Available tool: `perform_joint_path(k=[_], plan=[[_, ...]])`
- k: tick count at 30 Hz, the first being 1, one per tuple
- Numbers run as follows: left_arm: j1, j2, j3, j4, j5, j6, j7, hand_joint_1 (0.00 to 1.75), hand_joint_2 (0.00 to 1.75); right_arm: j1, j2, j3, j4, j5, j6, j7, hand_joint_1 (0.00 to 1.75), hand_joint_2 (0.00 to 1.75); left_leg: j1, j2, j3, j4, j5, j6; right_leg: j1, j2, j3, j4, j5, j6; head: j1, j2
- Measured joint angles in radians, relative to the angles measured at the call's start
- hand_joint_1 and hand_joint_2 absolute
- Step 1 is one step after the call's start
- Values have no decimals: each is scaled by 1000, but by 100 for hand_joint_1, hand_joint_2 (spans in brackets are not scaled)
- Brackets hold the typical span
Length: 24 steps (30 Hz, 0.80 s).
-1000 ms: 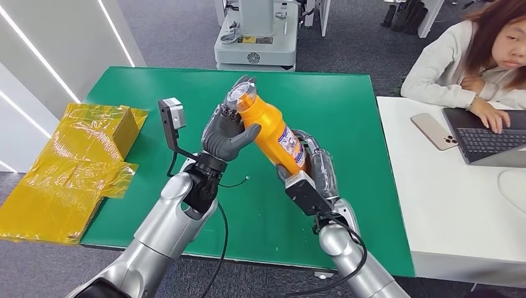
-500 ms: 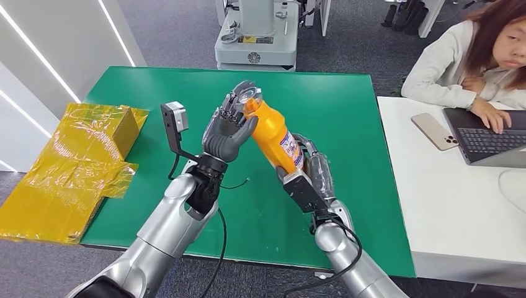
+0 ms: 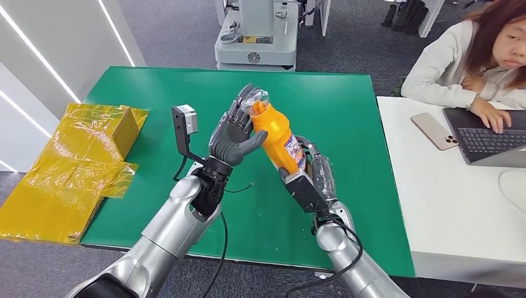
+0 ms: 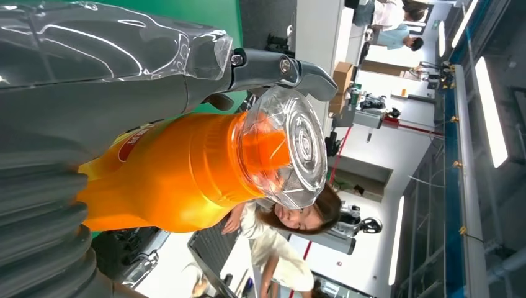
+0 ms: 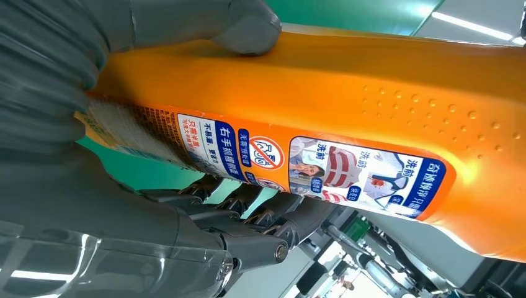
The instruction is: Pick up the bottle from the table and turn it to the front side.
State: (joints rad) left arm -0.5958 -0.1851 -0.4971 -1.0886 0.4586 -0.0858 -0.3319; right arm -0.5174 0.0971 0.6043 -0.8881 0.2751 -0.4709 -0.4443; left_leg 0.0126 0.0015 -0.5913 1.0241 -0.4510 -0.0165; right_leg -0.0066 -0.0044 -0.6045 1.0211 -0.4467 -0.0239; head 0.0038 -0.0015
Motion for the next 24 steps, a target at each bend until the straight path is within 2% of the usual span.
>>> perform_joint_path(k=[15,20,24], plan=[[-16,22,0,19,-68,35,-24,0,175,-32,18,12,28,11,3,-10,175,175,0,0,0,0,0,0,0,0,0,1,0,0,0,0],[-19,55,17,-2,-98,94,-40,0,175,-52,29,37,3,37,-40,-53,175,175,0,0,0,0,0,-1,0,0,0,1,0,0,0,0],[-19,83,56,-30,-103,98,-26,0,175,-52,30,46,-41,30,-47,-51,175,175,0,0,0,0,1,-1,0,0,0,1,0,0,0,0]])
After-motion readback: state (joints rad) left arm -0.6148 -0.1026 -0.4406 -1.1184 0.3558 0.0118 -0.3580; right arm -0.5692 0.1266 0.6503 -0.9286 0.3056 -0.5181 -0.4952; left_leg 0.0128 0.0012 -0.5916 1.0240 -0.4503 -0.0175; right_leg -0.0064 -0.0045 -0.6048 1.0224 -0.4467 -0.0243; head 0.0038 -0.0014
